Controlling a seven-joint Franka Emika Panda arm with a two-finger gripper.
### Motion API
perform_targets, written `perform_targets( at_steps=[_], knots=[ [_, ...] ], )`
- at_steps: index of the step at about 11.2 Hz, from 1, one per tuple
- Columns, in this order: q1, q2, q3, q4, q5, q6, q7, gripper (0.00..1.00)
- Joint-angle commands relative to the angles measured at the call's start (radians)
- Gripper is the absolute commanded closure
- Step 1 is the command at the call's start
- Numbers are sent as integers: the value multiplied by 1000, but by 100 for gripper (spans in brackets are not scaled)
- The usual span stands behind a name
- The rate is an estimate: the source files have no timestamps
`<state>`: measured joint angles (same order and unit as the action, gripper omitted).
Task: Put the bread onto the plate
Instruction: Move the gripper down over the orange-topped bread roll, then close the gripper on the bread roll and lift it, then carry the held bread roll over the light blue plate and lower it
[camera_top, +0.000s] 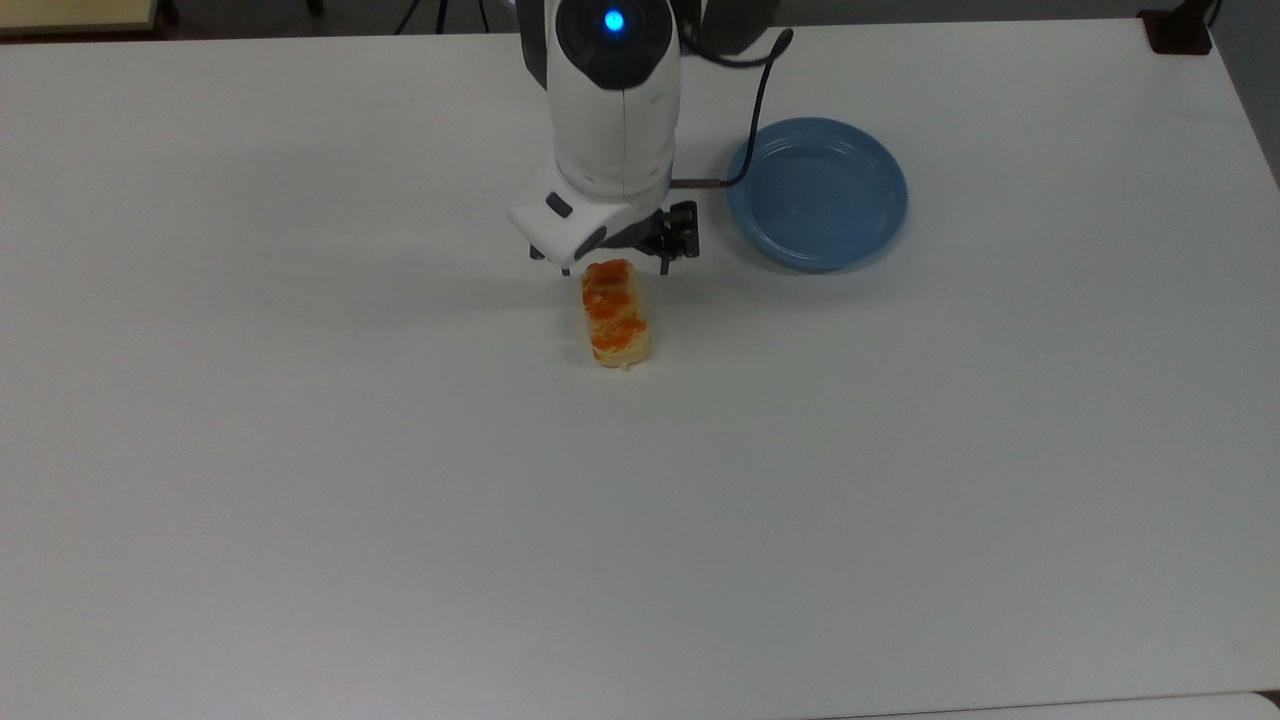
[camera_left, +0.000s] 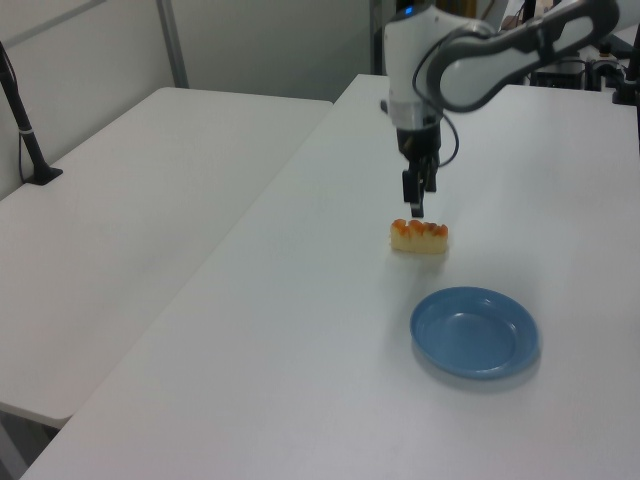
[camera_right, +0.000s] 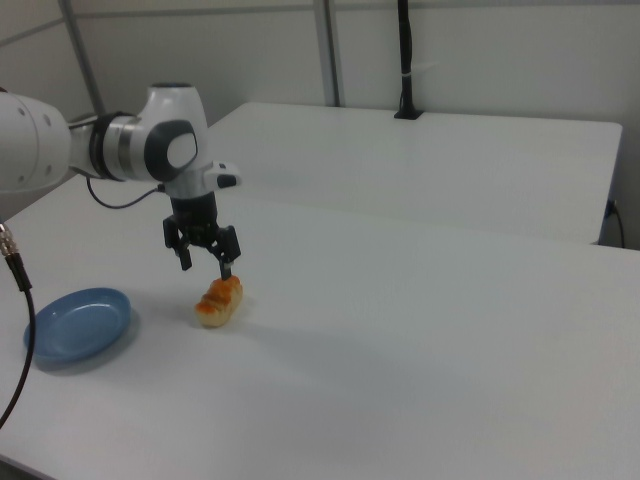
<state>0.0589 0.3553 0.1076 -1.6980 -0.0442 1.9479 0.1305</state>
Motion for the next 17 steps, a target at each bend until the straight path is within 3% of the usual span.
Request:
perform_targets(
  at_steps=[1,2,6,9,13,17],
  knots=[
    [22,48,-8,-46,-29,84,6,0],
    [19,66,-8,-46,-45,101,8,4],
    [16,90,-9,-46,-65,138,8,63],
    [50,67,-8,-43,-65,125,64,68],
    [197,-34,-5,-55,-56,-53,159,68],
    [387,-96,-5,-169,-52,-50,309,68]
  ],
)
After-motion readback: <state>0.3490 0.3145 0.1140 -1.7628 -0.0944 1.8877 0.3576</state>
